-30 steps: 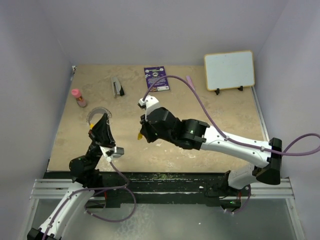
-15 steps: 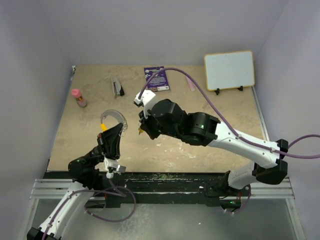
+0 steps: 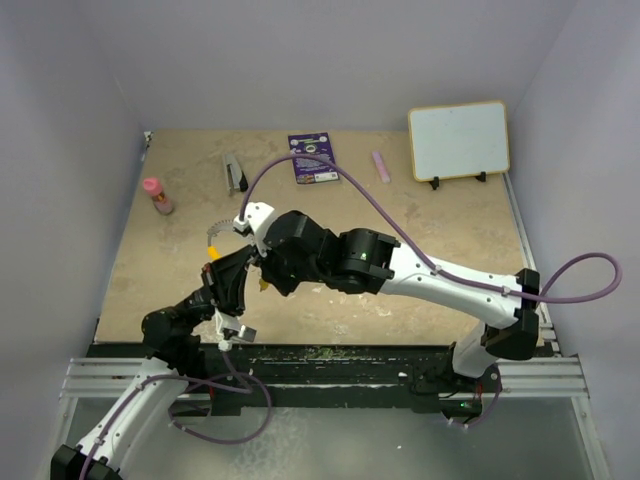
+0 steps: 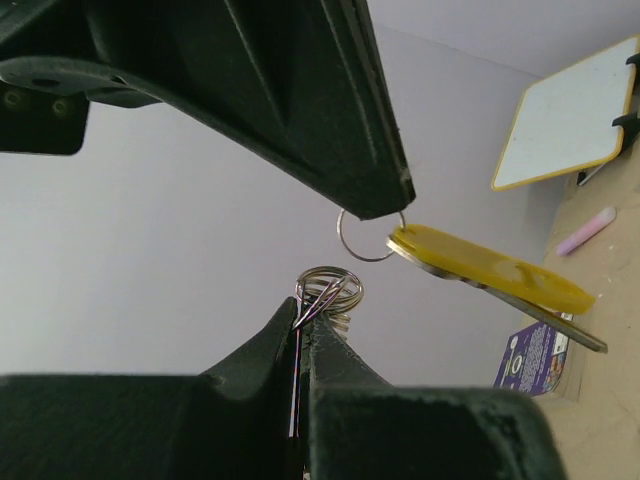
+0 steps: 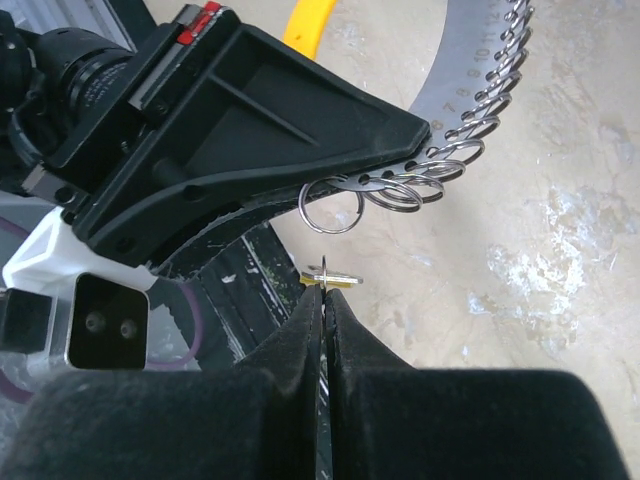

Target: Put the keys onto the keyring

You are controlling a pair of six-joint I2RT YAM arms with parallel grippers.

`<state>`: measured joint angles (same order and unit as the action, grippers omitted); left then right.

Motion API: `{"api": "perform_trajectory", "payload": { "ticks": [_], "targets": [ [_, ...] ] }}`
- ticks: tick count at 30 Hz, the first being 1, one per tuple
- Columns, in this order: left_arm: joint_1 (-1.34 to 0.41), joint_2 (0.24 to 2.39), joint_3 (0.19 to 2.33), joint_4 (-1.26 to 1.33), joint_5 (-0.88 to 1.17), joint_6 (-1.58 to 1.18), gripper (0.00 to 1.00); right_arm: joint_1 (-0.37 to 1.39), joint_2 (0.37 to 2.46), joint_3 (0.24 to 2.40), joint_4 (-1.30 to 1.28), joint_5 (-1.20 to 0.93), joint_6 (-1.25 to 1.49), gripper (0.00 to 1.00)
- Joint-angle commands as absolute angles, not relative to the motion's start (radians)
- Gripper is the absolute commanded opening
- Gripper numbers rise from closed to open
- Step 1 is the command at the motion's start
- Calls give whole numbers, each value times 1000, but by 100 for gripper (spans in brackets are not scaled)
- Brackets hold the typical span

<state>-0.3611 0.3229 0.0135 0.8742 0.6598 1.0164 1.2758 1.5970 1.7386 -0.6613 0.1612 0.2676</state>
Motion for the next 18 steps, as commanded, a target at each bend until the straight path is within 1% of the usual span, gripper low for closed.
{"api": "perform_trajectory", "payload": {
  "ticks": [1, 11, 18],
  "targets": [
    [-363, 301, -46, 935, 635, 1011, 2, 1276, 1580, 1768, -679, 161, 303, 0],
    [-362, 297, -48, 924, 642, 1012, 2, 1276, 1624, 1883, -740, 194, 350, 0],
    [-362, 290, -46, 930, 639, 1016, 3, 1276, 1652, 1913, -762, 204, 353, 0]
  ]
}}
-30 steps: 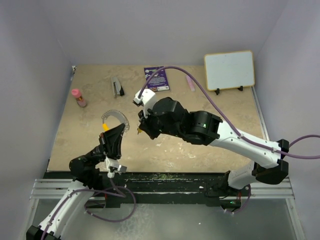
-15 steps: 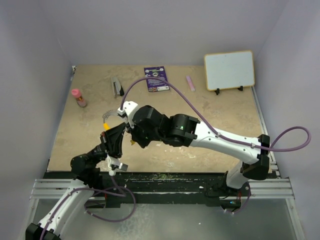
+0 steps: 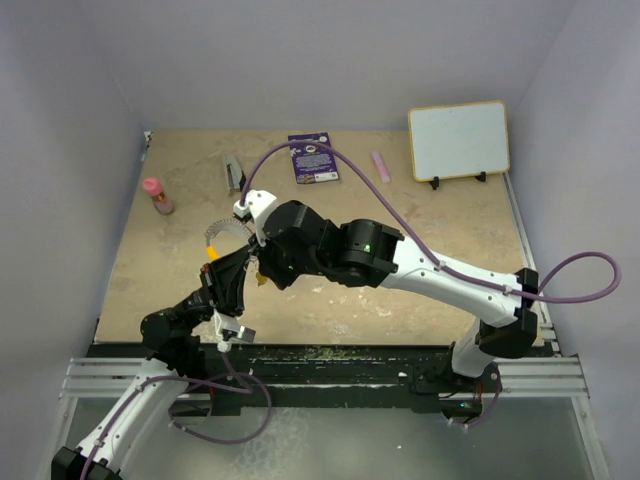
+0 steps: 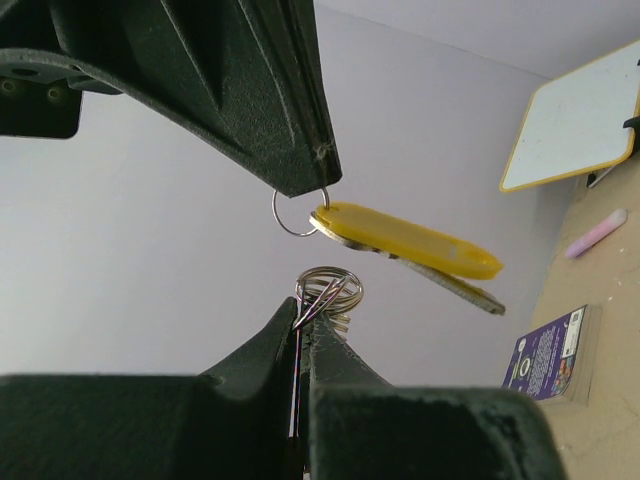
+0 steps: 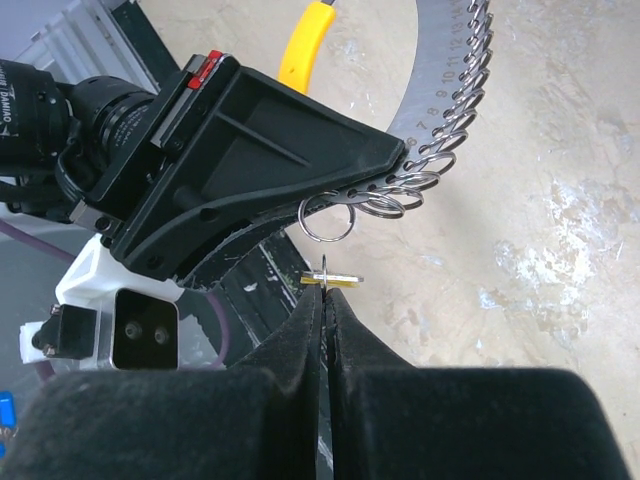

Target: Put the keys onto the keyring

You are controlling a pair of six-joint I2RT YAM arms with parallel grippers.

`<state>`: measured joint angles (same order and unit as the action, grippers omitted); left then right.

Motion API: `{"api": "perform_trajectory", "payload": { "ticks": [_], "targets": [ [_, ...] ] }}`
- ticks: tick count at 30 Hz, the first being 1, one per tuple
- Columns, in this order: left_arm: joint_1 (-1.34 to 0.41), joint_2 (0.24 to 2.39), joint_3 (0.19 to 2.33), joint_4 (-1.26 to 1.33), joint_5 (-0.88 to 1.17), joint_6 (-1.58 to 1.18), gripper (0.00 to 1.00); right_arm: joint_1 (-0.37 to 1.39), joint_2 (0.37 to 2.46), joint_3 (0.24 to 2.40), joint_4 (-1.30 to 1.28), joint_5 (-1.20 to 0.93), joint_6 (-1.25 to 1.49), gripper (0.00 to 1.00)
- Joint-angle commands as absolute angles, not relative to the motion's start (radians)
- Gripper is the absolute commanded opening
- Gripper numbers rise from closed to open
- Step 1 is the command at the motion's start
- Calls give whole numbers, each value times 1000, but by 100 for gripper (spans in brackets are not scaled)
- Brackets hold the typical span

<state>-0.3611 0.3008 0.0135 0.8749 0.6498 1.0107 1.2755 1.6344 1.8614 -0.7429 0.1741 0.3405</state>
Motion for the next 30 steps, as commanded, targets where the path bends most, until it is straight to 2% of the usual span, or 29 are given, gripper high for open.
{"api": "perform_trajectory", "payload": {
  "ticks": [1, 30],
  "targets": [
    [-363, 291, -46, 930, 641, 1019, 3, 1276, 1656, 1916, -765, 204, 353, 0],
    [-365, 287, -46, 937, 657, 1020, 3, 1276, 1722, 1998, -813, 223, 363, 0]
  ]
}}
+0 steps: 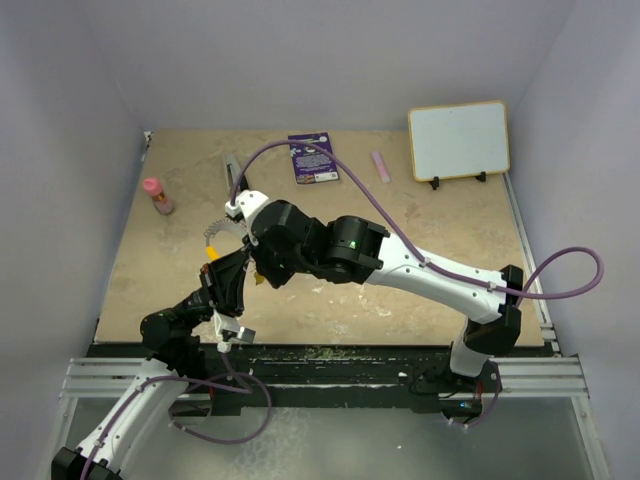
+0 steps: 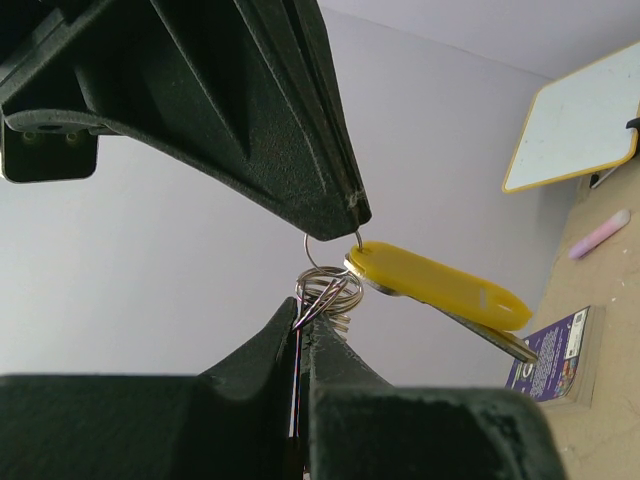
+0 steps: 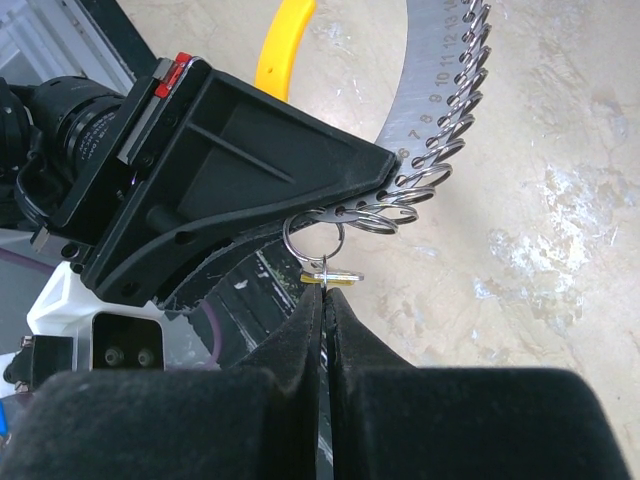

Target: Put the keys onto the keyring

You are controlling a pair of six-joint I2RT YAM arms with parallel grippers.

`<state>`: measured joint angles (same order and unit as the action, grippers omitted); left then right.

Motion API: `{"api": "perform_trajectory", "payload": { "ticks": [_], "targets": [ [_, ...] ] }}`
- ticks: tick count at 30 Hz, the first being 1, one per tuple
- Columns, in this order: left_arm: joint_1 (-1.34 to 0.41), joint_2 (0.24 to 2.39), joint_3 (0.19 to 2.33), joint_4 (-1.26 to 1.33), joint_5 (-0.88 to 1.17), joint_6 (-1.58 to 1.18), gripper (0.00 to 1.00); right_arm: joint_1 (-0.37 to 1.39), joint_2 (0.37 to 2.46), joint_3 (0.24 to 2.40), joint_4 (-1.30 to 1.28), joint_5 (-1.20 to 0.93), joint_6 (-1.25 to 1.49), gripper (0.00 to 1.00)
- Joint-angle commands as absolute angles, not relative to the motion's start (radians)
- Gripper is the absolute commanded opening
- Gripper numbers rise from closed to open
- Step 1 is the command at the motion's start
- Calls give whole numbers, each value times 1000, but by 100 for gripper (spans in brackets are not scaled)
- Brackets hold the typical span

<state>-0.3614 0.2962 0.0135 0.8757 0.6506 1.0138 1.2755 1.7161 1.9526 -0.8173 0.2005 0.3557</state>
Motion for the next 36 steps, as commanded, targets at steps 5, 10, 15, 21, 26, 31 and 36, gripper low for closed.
{"api": "perform_trajectory", "payload": {
  "ticks": [5, 10, 15, 21, 26, 31, 36],
  "targets": [
    [-365, 288, -46, 937, 663, 1022, 3, 1276, 1726, 2000, -804, 221, 363, 0],
    [-365, 288, -47, 937, 665, 1022, 3, 1276, 1739, 2009, -803, 217, 362, 0],
    [-367, 289, -47, 935, 662, 1025, 2, 1275, 1746, 2020, -798, 213, 362, 0],
    [-367, 290, -47, 928, 653, 1029, 2, 1276, 1743, 2014, -796, 204, 369, 0],
    [-367, 290, -46, 930, 644, 1034, 2, 1276, 1737, 1999, -796, 204, 384, 0],
    [-367, 286, -46, 937, 632, 1025, 2, 1276, 1717, 1963, -795, 212, 400, 0],
    [-370, 283, -46, 945, 635, 1017, 2, 1275, 1702, 1942, -792, 222, 415, 0]
  ]
}}
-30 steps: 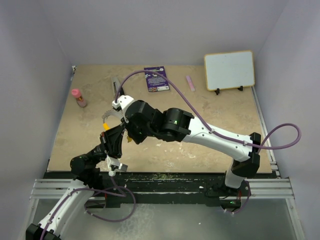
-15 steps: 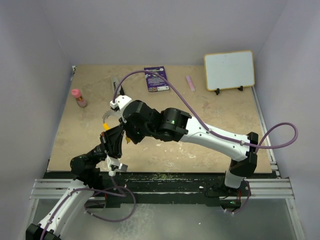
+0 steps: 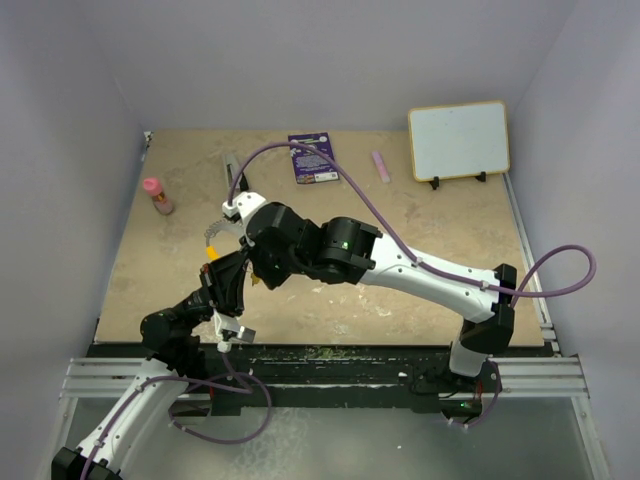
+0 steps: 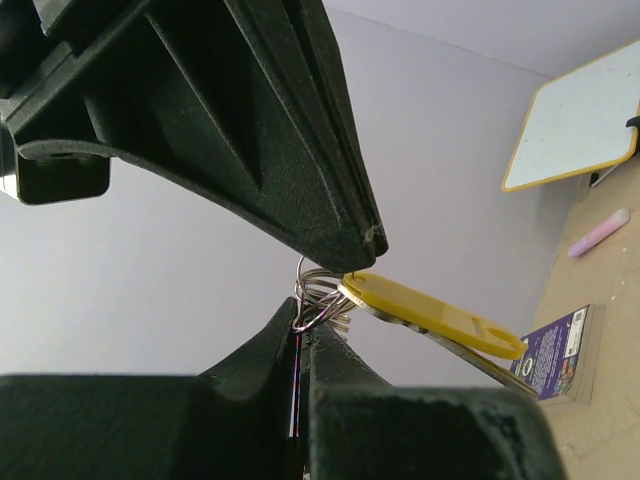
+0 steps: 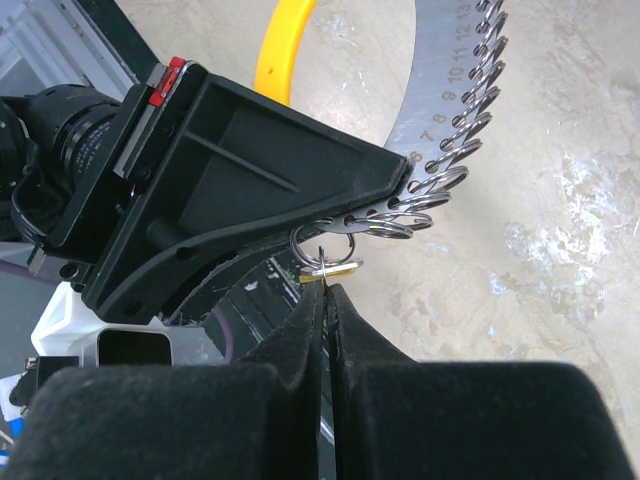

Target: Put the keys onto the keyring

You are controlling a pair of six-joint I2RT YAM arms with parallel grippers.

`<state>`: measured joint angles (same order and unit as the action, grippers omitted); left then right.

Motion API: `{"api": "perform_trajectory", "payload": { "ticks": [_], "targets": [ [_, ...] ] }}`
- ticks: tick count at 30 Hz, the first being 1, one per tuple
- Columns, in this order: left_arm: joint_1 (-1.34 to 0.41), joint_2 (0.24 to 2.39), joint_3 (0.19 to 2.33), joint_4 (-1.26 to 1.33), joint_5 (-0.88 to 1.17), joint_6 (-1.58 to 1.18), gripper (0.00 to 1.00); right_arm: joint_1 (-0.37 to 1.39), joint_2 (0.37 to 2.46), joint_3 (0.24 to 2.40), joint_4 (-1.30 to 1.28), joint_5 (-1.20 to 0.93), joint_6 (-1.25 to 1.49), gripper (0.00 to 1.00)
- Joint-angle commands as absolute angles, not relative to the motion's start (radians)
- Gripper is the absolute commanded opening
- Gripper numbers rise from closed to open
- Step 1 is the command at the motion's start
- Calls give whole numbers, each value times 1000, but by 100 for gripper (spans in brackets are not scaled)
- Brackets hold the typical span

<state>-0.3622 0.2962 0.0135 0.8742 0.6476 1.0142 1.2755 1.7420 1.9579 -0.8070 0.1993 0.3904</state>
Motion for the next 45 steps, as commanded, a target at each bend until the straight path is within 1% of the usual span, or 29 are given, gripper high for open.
{"api": "perform_trajectory", "payload": {
  "ticks": [1, 23, 45],
  "targets": [
    [-370, 283, -46, 945, 635, 1018, 2, 1276, 1700, 1939, -792, 222, 417, 0],
    [-369, 284, -46, 934, 628, 1029, 2, 1277, 1632, 1895, -739, 238, 436, 0],
    [-370, 291, -45, 950, 641, 1051, 3, 1277, 1677, 1891, -747, 197, 448, 0]
  ]
}}
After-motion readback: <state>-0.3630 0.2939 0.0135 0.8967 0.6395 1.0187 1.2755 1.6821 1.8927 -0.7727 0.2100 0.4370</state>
